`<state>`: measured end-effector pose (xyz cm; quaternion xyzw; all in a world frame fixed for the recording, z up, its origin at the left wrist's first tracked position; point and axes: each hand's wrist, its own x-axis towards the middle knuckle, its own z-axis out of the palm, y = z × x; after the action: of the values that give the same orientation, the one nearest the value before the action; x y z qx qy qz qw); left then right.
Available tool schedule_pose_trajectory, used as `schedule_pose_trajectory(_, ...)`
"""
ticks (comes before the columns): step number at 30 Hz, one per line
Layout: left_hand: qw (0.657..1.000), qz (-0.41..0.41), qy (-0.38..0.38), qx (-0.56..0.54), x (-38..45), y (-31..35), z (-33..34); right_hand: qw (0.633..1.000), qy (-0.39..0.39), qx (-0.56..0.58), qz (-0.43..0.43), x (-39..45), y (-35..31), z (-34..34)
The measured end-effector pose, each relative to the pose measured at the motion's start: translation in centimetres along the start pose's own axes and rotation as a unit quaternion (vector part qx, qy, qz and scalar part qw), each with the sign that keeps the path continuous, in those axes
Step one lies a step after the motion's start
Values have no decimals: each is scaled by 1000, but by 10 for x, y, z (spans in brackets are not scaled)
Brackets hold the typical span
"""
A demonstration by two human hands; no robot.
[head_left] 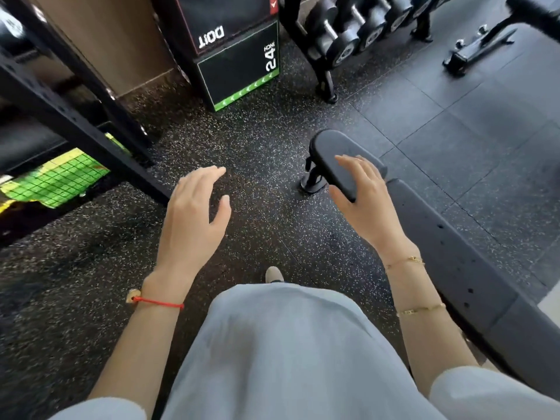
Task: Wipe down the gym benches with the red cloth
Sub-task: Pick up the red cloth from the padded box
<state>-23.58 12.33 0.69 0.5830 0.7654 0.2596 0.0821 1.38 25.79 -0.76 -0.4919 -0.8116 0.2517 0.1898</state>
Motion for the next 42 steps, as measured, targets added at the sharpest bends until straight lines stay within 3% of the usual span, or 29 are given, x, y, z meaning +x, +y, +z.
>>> schedule_pose_trajectory(13, 996, -88, 21, 0, 152, -109, -20, 996, -62, -1, -60, 207, -58, 71)
schedule_pose_trajectory(28, 990, -116, 78, 7, 466, -203, -41, 988, -64, 16, -140, 565, -118, 106)
schedule_pose_trajectory(36, 984, -142, 106, 2, 583, -274, -49, 986, -82, 22, -143, 701, -149, 150)
schedule_pose_trajectory(42, 987, -115, 115, 6, 695, -349, -56, 990, -54, 27, -129, 809, -173, 190)
